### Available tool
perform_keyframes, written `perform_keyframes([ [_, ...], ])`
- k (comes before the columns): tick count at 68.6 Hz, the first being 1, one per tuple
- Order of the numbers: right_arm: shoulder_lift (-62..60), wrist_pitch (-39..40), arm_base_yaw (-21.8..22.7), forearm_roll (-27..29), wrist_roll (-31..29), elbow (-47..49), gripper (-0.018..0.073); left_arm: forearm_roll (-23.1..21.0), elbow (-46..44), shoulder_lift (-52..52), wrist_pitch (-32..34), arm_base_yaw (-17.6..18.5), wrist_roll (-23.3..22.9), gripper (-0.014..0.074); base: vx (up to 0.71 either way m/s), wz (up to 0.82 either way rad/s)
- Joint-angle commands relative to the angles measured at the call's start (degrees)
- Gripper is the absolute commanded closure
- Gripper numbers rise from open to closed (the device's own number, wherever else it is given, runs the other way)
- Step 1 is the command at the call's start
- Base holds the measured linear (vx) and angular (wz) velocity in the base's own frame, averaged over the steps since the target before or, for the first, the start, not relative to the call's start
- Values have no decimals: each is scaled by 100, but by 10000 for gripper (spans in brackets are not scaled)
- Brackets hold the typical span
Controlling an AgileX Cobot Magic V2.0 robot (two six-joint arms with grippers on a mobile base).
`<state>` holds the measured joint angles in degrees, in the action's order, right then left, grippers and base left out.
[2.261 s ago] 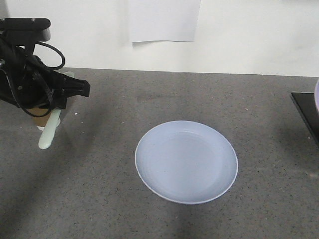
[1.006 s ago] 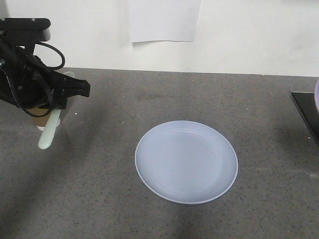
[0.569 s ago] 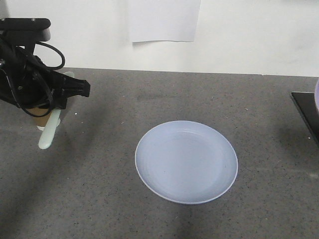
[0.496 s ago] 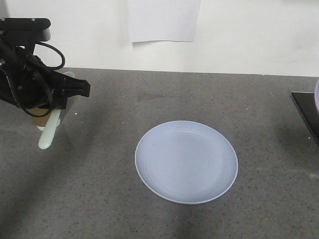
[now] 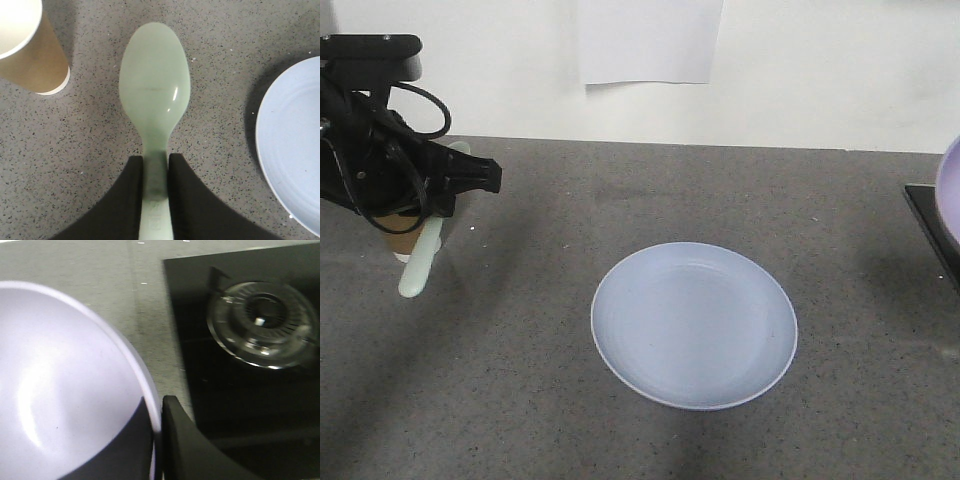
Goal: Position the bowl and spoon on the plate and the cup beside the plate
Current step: 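Move the lavender bowl in the right gripper toward the blue plate, then lower the lavender bowl onto the plate center and open the right gripper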
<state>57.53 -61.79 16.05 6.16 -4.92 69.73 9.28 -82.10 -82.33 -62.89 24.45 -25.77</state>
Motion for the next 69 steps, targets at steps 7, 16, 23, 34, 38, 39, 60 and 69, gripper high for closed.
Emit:
perform_keyframes([
  [7,188,219,15,1512,-980,157,564,45,-148,206,272,32,-27,603,0,0],
  [16,483,26,-2,1992,-1284,157,563,45,-148,206,272,32,-27,603,0,0],
  [23,706,62,-393,1951,-1284,157,563,45,-148,206,272,32,-27,603,0,0],
  [34,1144,236,-1518,1380,-896,157,563,45,-148,206,272,32,-27,603,0,0],
  [38,1352,422,-1929,1068,-562,157,562,45,-148,206,272,32,-27,603,0,0],
  [39,1408,467,-2019,995,-478,157,562,45,-148,206,272,32,-27,603,0,0],
  [60,2701,1097,-3023,966,-34,157,563,45,-148,206,272,32,-27,603,0,0],
  [69,3131,1269,-3051,1262,-40,169,563,45,-148,206,272,32,-27,603,0,0],
])
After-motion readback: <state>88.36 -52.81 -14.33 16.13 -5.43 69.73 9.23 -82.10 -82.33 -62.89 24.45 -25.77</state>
